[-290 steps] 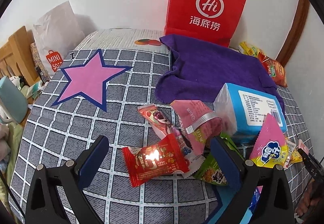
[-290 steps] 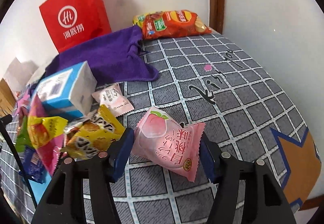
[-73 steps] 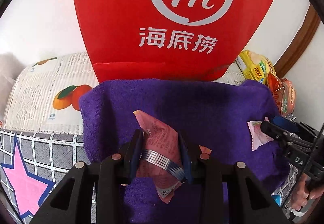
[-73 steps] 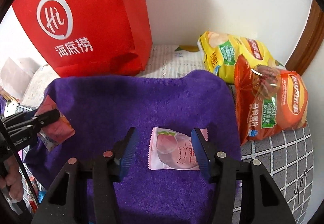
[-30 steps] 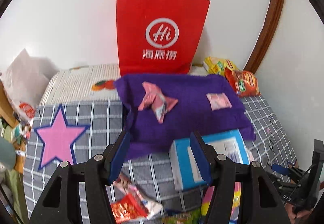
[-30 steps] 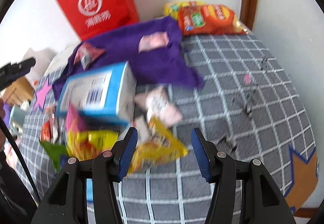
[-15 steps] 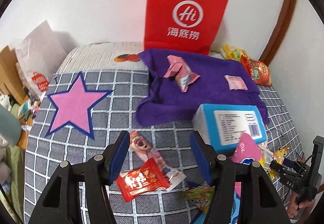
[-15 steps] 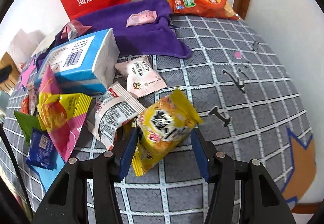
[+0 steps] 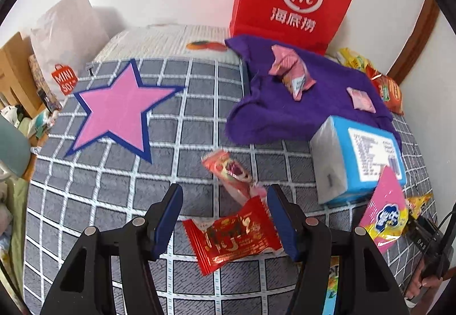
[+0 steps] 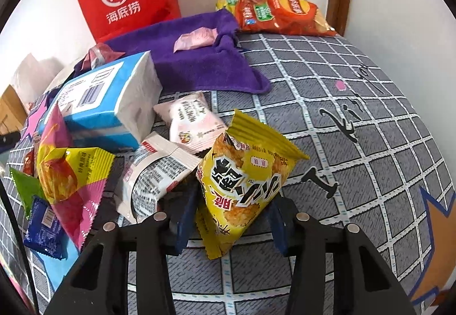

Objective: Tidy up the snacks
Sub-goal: 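Close left tool on the red candy packet while right tool grasps the yellow snack bag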

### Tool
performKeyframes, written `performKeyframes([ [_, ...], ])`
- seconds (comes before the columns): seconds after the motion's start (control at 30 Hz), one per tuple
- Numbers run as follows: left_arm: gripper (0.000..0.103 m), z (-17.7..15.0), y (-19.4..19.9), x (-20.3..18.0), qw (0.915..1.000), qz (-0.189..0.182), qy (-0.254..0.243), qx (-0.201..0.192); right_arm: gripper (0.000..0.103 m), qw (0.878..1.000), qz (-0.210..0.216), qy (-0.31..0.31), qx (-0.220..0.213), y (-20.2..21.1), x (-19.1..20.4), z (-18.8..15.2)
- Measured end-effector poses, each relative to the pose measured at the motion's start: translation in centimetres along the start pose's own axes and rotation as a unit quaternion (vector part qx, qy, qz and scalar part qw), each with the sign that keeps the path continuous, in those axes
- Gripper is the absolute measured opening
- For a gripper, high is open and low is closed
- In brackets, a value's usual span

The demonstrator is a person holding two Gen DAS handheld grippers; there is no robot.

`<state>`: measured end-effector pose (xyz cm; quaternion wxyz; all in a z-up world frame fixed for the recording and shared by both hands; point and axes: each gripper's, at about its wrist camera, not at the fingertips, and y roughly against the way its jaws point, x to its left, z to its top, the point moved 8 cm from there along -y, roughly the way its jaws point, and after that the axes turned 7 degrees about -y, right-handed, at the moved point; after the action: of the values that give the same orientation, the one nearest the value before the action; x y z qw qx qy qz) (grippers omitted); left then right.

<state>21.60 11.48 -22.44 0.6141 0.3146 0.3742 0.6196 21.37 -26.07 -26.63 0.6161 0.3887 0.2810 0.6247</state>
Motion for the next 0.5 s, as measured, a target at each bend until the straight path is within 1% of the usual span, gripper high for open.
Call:
performKeyframes([
  [0.1,0.059,-1.4,-1.5,-0.2,0.9998,0.002,-0.001,0.021,0.046,1.0,-0.009,0.009,-0.016,0.1,0.2,-0.2],
  [0.17,0.059,-2.4,-2.4,-0.2,0.9993,0.001,0.008,0.036,0.046,0.999,-0.016,0.012,-0.029,0.1,0.2,-0.4],
  [0.2,0.064,-2.7,-2.7,-0.3,0.9992,-0.003,0.013,0.038,0.046,0.999,-0.018,0.013,-0.032,0.1,0.2,-0.4],
  [0.23,0.071,-3.1,-2.9,-0.4,0.9991,-0.007,0.015,0.039,0.046,0.999,-0.018,0.011,-0.032,0.1,0.2,-0.3],
  [0.27,0.074,-3.3,-3.0,-0.5,0.9991,-0.009,0.015,0.037,0.046,0.999,-0.017,0.008,-0.032,0.1,0.2,-0.3],
  [0.3,0.078,-3.4,-2.9,-0.9,0.9996,-0.008,0.007,0.026,0.046,0.999,-0.016,0.006,-0.031,0.0,0.1,-0.2],
  [0.33,0.08,-3.6,-3.0,-1.2,0.9997,-0.003,0.0,0.026,0.046,0.999,-0.017,0.007,-0.031,0.0,0.1,-0.2],
  [0.4,0.081,-3.8,-3.1,-1.7,0.9994,0.017,-0.019,0.022,0.046,0.999,-0.02,0.01,-0.032,0.0,0.2,-0.2],
  [0.5,0.081,-4.3,-3.0,-2.1,0.9985,0.036,-0.039,0.015,0.046,0.999,-0.017,0.008,-0.032,-0.1,0.2,-0.2],
])
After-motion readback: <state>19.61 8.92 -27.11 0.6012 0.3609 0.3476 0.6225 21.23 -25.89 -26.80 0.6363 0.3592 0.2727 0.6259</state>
